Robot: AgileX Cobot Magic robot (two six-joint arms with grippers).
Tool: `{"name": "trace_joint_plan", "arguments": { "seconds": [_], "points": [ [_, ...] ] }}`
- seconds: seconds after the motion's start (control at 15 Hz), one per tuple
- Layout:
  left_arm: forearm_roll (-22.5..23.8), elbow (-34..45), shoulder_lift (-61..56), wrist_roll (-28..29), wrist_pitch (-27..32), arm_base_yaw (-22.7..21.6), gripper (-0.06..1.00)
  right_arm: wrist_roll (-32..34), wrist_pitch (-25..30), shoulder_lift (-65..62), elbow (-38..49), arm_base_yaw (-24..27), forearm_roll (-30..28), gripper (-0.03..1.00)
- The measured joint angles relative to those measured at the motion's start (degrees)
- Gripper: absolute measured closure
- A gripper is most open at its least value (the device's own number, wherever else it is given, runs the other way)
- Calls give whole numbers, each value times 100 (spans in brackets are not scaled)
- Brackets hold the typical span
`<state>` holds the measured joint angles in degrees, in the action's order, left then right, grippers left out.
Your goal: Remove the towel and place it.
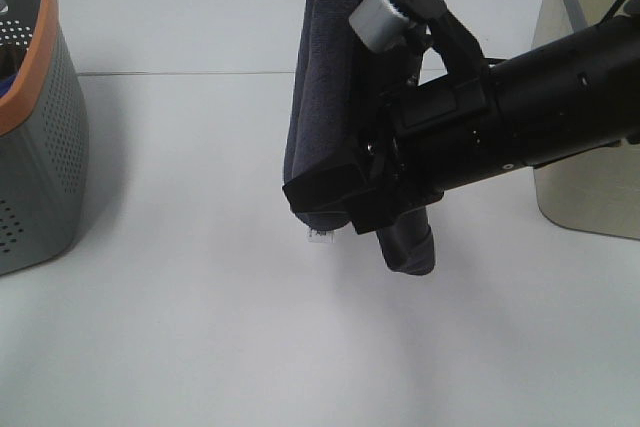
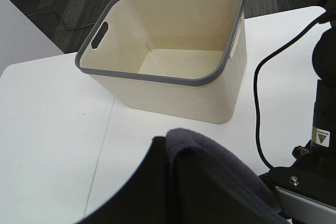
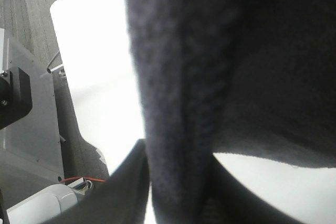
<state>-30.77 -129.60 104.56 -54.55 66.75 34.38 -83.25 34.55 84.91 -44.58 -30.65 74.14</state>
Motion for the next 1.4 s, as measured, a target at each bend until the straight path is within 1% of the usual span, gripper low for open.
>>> {"name": "trace_joint_plan", "arguments": {
  "seconds": [0.07, 0.27, 0.33, 0.47, 0.53, 0.73, 0.8, 0.87, 0.93, 1.0, 1.13, 1.2, 1.27, 1.33, 1.4],
  "points": [
    [0, 0, 0, 0, 0, 0, 94, 74, 0, -115, 0, 0, -57, 72],
    [0, 0, 0, 0, 6, 0, 94, 642, -17, -258, 0, 0, -539, 74],
    [0, 0, 0, 0, 6, 0, 94, 819, -17, -269, 0, 0, -676, 77],
    [0, 0, 0, 0, 6, 0, 94, 1129, -17, -355, 0, 0, -945, 89],
    [0, 0, 0, 0, 17, 0, 94, 1243, -11, -407, 0, 0, -1026, 93],
    [0, 0, 0, 0, 57, 0, 94, 1576, 46, -665, 0, 0, -1226, 94],
    [11, 0, 0, 40, 80, 0, 94, 1736, 74, -768, 0, 0, -1306, 94],
    [126, 0, 0, 189, 120, 0, 94, 1982, 109, -905, 0, 0, -1455, 94],
    [367, 23, 0, 441, 143, 6, 94, 2355, 183, -1031, 0, 0, -1759, 94],
    [670, 74, 0, 751, 155, 6, 94, 2853, 384, -1169, -17, 0, -2235, 94],
    [1392, 172, 6, 1530, 160, 6, 94, 3942, 1054, -1318, -258, 0, -3358, 94],
    [1719, 195, 11, 1868, 160, 6, 94, 4555, 1387, -1329, -476, 0, -3971, 94],
    [2023, 195, 17, 2223, 178, 6, 94, 5036, 1730, -1335, -756, 0, -4601, 94],
    [2120, 195, 17, 2366, 178, 6, 94, 5254, 1896, -1335, -934, 0, -4887, 94],
    [2286, 195, 17, 2716, 178, 6, 94, 5558, 2183, -1335, -1301, 0, -5346, 94]
  ]
}}
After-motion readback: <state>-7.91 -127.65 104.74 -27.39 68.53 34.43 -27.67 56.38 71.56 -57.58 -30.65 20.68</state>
